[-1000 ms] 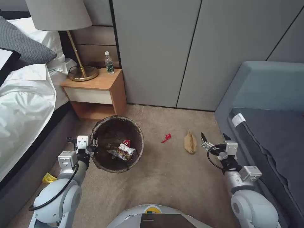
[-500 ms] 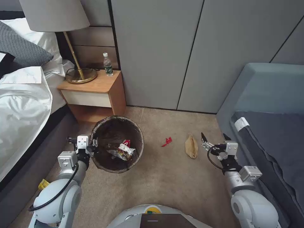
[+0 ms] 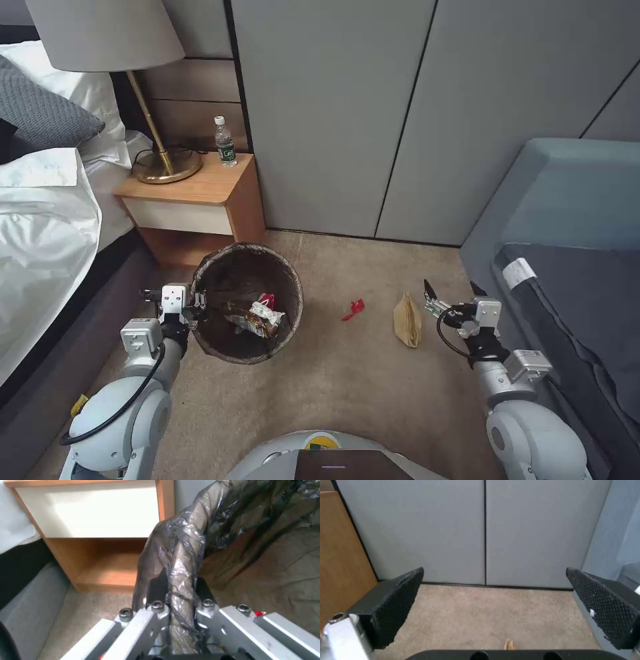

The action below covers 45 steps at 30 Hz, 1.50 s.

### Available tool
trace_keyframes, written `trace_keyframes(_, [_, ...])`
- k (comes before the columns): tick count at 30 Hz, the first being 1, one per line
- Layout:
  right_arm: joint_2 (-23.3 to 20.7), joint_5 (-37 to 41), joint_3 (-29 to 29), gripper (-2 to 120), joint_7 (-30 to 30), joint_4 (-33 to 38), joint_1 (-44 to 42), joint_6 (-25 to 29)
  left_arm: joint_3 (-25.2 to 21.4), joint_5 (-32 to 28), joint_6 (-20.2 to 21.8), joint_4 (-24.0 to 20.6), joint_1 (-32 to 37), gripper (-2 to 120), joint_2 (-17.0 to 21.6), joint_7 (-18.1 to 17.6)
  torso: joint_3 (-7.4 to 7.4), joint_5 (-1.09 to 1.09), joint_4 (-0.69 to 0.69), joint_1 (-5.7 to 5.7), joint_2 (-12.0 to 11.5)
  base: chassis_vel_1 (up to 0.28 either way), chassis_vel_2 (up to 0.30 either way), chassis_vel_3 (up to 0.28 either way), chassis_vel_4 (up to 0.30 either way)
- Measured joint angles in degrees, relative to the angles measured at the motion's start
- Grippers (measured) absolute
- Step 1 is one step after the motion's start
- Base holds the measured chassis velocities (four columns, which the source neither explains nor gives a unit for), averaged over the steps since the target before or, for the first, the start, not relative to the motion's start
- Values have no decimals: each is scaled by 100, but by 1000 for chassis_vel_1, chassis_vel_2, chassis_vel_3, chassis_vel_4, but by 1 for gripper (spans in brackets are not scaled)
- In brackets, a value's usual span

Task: Pick up the trash bin, then pick up the garbage from the floor and place it into the trash bin.

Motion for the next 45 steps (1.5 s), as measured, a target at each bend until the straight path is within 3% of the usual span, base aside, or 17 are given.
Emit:
trace_keyframes(25, [-9,-11,-15,100,-11,-50,19,-89,-2,-32,-2,19,-23,3,13,5,0,0,-1,0,0,-55,55,62,-61])
trace_keyframes(38, [-203,295,-372,100,571,-993,752,-755,18,-29,-2,-64,53,3,0,13,0,0,0,0,0,0,0,0,0])
trace_keyframes(45, [-249,391,-450,100,616,-1539,979,-810,-2,-23,-2,-99,105,3,-5,13,0,0,-1,0,0,0,0,0,0])
